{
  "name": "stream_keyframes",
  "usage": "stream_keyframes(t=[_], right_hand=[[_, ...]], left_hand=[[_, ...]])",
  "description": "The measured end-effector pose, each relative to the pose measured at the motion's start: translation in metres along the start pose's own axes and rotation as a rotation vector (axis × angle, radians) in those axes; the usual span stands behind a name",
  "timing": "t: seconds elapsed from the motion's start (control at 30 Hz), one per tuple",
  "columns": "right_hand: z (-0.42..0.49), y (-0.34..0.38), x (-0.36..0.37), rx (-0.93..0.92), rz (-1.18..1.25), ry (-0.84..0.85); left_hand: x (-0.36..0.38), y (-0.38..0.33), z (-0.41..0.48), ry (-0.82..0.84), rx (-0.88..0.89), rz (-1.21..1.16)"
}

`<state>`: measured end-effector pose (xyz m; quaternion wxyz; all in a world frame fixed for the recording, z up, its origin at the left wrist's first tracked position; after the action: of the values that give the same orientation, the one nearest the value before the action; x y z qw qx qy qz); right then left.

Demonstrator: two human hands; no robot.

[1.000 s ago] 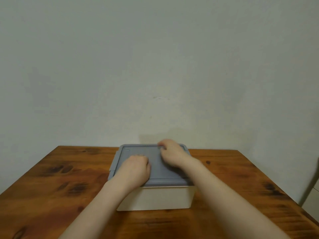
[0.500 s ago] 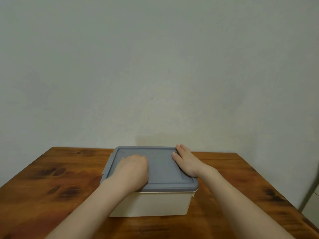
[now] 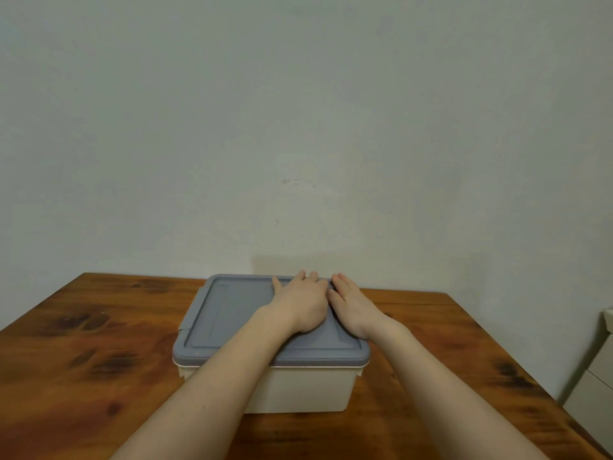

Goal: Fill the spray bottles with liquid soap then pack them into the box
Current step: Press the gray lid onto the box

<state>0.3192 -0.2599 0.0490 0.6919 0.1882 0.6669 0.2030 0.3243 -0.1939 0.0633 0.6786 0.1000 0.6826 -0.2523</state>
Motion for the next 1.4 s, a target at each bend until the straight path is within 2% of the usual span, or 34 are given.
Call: stream_keyframes(t=[0.2,0.33,0.4,0.53,0.7,0.83,1.0,1.07,1.23,1.4], right_hand=[[-0.008,0.000,-0.012,-0.012,0.215,-0.095],[-0.024,-0.025,-0.031,0.120,0.405,-0.360],[-0.037,-0.046,-0.027,0.260,0.599,-0.402],[-0.075,-0.073,0.018,0.553,1.077,-0.233],[-0.095,-0.062,0.045,0.586,1.367,-0.130],[-0.096,-0.047,0.019,0.439,1.315,-0.216],[-0.100,-0.019,-0.007,0.140,0.801,-0.295],[-0.103,-0.010,-0.008,0.079,0.683,-0.284],[-0.100,-0.006,-0.015,0.041,0.563,-0.283],[-0.103,-0.004,-0.014,0.022,0.603,-0.296]], left_hand=[[0.002,-0.004,-0.003,-0.013,0.014,0.017],[0.001,-0.003,-0.003,-0.016,0.023,0.049],[0.001,-0.004,-0.004,-0.023,0.031,0.036],[0.001,-0.004,-0.008,-0.016,0.025,0.034],[0.001,-0.004,-0.008,-0.020,0.020,0.028],[0.002,-0.004,-0.008,-0.030,0.028,0.042],[-0.005,-0.004,-0.009,-0.073,0.022,-0.080],[-0.006,-0.005,-0.010,-0.076,0.013,-0.100],[-0.005,-0.002,-0.009,-0.083,-0.008,-0.105],[-0.003,-0.003,-0.010,-0.064,-0.014,-0.119]])
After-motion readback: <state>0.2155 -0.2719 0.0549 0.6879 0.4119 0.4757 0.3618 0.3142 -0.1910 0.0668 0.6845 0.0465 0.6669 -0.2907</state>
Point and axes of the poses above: each hand's wrist, its own z-axis towards the middle knuckle, its own x-axis out of the palm, y = z × x, the point moved 10 cm from there along z, towards the middle knuckle, and after that the axes turned 1 degree about -z, right-handed, at the moved point
